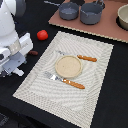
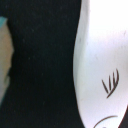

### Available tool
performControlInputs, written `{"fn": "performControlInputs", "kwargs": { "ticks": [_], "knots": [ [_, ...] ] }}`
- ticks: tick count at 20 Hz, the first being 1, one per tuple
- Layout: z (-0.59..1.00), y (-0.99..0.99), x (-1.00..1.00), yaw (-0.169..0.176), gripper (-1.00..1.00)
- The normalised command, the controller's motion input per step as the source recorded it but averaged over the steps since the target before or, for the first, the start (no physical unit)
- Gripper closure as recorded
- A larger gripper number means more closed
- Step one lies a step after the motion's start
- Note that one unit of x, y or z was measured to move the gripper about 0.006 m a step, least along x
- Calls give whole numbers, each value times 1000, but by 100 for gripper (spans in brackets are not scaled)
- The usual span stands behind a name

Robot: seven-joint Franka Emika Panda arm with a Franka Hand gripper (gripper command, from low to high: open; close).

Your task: Place the fish, sausage, and tomato into the frying pan.

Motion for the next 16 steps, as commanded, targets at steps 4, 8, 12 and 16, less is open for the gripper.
{"fn": "performControlInputs", "kwargs": {
  "ticks": [4, 8, 12, 16],
  "knots": [
    [-9, -39, 0, 1, 100],
    [179, -271, -66, 2, 100],
    [1000, -227, -21, 5, 100],
    [1000, 294, 380, 21, 100]
  ]
}}
